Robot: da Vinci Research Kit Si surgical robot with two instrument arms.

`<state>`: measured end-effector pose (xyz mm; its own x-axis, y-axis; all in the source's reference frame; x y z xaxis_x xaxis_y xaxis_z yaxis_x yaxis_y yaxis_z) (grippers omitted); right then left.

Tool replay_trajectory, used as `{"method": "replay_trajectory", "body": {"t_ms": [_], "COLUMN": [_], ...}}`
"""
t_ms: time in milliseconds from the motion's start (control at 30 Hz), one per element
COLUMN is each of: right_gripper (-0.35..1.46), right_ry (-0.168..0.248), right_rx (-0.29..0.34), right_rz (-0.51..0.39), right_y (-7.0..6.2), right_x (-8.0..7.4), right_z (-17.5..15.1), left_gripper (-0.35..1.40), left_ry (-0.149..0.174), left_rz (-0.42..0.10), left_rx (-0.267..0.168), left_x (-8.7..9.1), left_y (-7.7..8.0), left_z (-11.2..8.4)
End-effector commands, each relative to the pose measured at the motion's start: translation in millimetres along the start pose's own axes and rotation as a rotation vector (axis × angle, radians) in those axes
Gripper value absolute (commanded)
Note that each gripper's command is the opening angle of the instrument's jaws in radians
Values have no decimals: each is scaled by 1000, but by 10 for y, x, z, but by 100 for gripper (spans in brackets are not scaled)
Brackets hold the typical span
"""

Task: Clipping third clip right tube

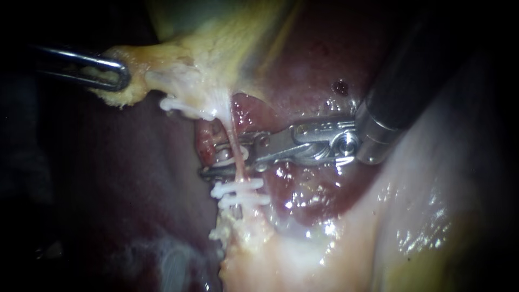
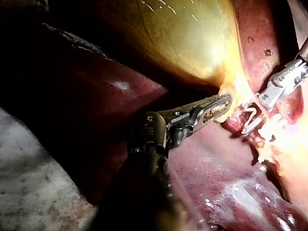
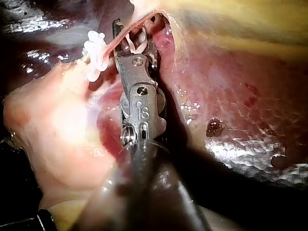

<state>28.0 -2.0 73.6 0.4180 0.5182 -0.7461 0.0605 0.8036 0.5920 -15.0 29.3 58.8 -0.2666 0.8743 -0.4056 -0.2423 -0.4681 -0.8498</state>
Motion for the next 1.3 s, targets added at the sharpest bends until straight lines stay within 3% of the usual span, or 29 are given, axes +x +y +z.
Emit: {"method": "replay_trajectory", "body": {"t_ms": [33, 467, 600, 700, 1100, 1300], "right_gripper": [19, 20, 40, 49, 50, 50], "right_ry": [0, 0, 9, 44, 56, 55], "right_rx": [0, 0, 4, 4, 8, -10], "right_rz": [0, 0, -1, -2, -140, -155], "right_y": [0, 0, 0, 1, -1, 1], "right_x": [0, 0, 0, 0, -2, 4], "right_z": [0, 0, -1, -2, -9, -34], "left_gripper": [-35, -35, -35, -35, -35, -35], "left_ry": [0, 0, 0, 0, 1, 1], "left_rz": [0, 0, 0, 0, 0, 0], "left_rx": [0, 0, 0, -1, 1, 1], "left_x": [0, 0, 0, 0, 0, 0], "left_y": [0, 0, 0, 0, 0, 0], "left_z": [0, 0, 0, -1, -2, -2]}}
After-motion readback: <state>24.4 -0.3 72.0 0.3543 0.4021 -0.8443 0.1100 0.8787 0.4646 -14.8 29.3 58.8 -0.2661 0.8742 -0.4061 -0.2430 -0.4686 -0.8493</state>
